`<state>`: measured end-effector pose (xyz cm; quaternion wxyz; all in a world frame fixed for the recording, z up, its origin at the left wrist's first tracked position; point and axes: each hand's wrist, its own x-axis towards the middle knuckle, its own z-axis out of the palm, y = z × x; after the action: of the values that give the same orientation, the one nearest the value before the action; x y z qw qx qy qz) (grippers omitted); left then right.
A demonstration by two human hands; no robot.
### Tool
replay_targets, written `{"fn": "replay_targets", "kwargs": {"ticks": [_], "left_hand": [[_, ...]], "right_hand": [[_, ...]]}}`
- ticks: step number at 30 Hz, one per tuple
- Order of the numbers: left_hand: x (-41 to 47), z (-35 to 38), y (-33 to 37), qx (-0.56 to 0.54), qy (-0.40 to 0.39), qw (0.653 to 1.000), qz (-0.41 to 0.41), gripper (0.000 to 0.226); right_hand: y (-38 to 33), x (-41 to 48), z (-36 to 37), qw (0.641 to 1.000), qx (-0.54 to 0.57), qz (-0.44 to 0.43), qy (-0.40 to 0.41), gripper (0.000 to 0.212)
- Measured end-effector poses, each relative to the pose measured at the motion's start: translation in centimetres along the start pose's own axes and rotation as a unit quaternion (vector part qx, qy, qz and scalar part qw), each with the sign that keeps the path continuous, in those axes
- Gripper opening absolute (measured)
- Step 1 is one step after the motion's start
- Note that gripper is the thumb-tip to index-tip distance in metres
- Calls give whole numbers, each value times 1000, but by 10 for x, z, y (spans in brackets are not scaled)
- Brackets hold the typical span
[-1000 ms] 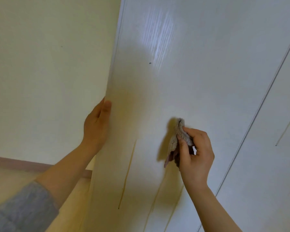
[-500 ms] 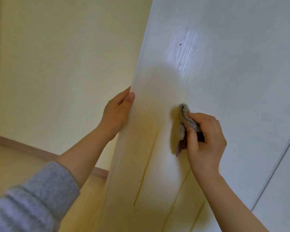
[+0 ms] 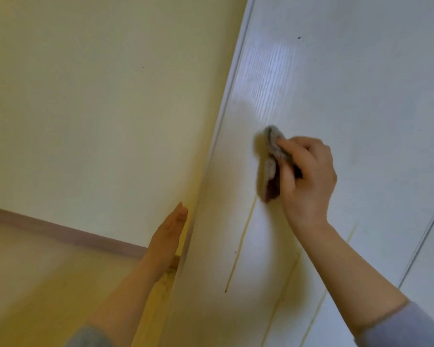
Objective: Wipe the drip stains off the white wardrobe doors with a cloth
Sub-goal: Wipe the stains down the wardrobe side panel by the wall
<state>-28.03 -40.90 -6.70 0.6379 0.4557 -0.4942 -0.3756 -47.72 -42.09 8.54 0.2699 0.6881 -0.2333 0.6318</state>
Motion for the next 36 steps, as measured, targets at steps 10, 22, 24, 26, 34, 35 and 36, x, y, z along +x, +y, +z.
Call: {"fn": "replay_targets", "kwargs": {"ticks": [10,22,24,26,34,35,36], "left_hand": [[-6,8,12,-16,-23,997,69,48],[-10,8,-14,-34,7,994,102,44],[-13,11,-14,-29,22,993,110,50],[-15,14,-13,-6,27,991,133,59],[-16,30,-24,6,83,981,177,58],[-16,31,-25,5,87,980,178,58],[-16,31,-26,7,90,980,180,57]], "right_hand": [[-11,10,50,994,-1,-109,-31,25],[-19,-89,38,982,3,-136,-129,27],[-21,-74,27,992,-13,-80,-93,32],[-13,-51,14,998,-39,-43,-38,36],[25,-26,11,997,-76,-30,5,34],[24,-41,12,997,-72,-33,-8,34],[23,-59,11,997,-67,-38,-23,33]]}}
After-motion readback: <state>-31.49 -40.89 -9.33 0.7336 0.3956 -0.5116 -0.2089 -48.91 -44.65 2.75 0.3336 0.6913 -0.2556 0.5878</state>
